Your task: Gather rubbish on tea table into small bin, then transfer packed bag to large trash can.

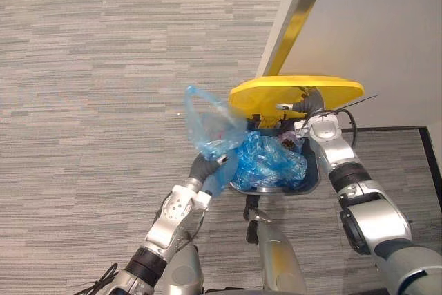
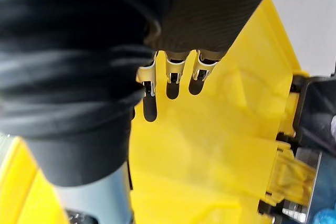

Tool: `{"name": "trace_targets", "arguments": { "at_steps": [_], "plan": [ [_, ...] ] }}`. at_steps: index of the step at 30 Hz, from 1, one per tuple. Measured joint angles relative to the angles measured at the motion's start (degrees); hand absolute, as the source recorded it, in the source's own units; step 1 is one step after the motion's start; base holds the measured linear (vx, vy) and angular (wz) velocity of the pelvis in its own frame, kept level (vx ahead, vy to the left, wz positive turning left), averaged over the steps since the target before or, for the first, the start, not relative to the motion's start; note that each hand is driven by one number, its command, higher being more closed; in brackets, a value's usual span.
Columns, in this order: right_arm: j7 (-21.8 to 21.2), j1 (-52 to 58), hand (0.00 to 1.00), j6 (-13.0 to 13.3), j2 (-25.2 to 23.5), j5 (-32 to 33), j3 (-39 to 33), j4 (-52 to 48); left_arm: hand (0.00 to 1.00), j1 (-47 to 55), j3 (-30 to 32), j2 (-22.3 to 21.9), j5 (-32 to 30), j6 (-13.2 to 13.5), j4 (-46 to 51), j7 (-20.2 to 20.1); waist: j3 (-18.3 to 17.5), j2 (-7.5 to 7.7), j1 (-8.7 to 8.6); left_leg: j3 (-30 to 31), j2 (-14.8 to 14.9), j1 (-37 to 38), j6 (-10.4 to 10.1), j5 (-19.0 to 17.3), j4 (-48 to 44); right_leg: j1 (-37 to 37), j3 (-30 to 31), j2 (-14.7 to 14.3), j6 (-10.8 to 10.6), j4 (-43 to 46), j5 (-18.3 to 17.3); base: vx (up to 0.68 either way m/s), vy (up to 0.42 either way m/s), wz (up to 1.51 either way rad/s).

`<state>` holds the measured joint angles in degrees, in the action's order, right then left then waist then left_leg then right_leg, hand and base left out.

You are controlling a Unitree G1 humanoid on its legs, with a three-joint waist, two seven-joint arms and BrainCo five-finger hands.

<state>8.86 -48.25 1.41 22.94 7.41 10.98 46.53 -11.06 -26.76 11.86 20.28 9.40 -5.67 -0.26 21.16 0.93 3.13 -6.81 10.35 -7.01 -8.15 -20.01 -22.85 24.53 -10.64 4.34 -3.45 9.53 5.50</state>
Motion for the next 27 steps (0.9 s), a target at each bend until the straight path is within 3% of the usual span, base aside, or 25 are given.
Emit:
{"name": "trace_targets", "arguments": {
  "at_steps": [7,16,22,27],
  "plan": [
    [-1.22,-1.82,0.0,-0.15,-0.1,0.02,1.7,0.52,1.0,-5.44,-7.81,-3.94,1.88,1.07,4.44,0.08,0.16,-0.01,-0.08,-1.69,-0.18,1.17,0.13,-0.08,0.73,0.32,1.82,-0.53,-0.02,0.01,0.31,0.0,-0.026,-0.13],
    [-0.89,-3.63,0.0,-0.13,-0.27,-0.02,1.67,-0.41,1.0,-11.0,-10.28,-5.94,-0.69,1.39,3.5,2.91,0.62,0.73,-0.75,-2.31,-0.19,-0.29,0.08,-0.12,0.83,2.52,2.77,-0.95,-0.5,0.16,0.14,0.0,-0.048,-0.05],
    [-0.25,-2.7,0.0,-0.13,-0.32,-0.14,1.29,-3.18,1.0,-15.49,-7.81,-6.4,-6.36,0.08,-8.49,5.02,0.82,1.03,-1.82,-2.11,0.48,-1.86,0.03,-0.12,0.56,3.72,2.3,-1.38,-0.01,0.12,0.47,0.04,-0.049,0.02],
    [0.23,-1.22,0.0,-0.09,-0.49,-0.24,0.53,-6.58,1.0,-21.02,-5.93,-6.34,-10.34,-1.54,-14.7,5.86,1.32,2.29,-2.28,-2.06,0.78,-5.17,-0.74,-0.58,-0.65,6.59,2.25,-1.47,-0.08,0.15,0.44,0.03,-0.03,0.01]
  ]
}}
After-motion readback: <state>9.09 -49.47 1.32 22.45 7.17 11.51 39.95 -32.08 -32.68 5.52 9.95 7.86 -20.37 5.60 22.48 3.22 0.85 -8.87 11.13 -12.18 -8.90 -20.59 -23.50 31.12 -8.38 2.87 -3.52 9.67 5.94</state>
